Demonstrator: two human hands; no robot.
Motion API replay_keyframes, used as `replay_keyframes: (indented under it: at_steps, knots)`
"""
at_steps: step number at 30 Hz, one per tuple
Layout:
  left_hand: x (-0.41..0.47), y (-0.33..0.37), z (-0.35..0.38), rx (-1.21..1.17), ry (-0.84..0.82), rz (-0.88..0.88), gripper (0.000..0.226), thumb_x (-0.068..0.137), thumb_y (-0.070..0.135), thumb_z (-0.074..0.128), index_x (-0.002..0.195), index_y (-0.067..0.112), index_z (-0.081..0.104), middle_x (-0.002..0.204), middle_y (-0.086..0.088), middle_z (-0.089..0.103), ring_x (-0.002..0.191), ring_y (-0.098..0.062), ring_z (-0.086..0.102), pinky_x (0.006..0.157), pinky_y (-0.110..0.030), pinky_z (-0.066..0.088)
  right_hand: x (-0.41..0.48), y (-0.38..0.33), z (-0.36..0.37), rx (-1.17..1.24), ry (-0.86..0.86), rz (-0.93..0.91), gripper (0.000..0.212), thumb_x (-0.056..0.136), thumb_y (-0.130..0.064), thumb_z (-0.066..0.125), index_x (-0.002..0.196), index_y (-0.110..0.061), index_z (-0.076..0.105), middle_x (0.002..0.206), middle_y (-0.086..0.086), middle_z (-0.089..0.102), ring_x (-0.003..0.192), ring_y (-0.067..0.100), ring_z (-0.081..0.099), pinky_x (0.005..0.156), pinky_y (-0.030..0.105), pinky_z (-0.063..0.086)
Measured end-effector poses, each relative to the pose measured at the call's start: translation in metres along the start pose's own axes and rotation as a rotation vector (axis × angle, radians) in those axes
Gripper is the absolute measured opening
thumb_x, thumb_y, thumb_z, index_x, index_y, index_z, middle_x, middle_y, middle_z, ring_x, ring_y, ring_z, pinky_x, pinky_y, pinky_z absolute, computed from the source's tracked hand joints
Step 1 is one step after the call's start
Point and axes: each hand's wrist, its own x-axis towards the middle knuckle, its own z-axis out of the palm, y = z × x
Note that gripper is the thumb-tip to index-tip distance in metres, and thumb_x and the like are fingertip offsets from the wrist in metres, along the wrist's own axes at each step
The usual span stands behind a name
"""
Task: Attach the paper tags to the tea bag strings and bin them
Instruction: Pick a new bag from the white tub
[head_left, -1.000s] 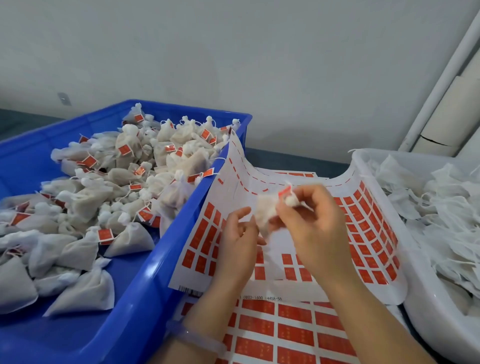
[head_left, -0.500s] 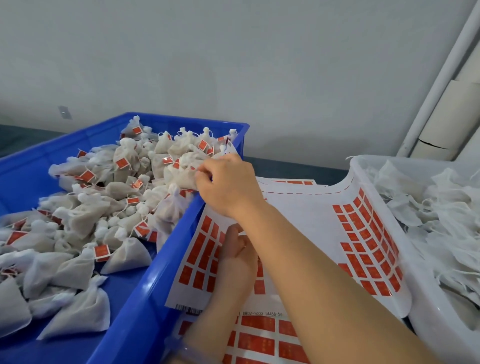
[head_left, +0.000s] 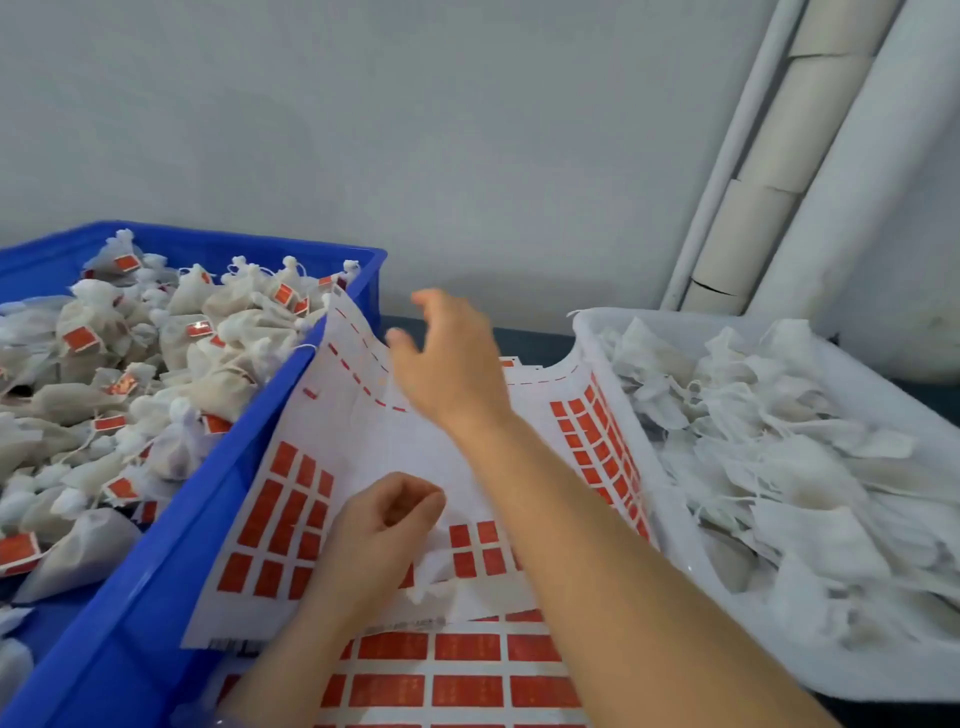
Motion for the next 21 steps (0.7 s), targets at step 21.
replay_keyframes:
  at_steps: [21]
  knots:
    - [0.002,-0.009,0.002,-0.017,0.098,0.053,0.011,0.088,0.025,0.059,0.078,0.024,0.064,0.069,0.012,0.067,0.074,-0.011,0.064,0.057,-0.015,0.044,-0.02,0.182,-0.102,-0.786,0.0,0.599,0.022,0.086,-0.016,0.053,0.106,-0.013,0.061,0.107,0.011,0.061,0.1,0.03,0.054,0.084,0.039,0.049]
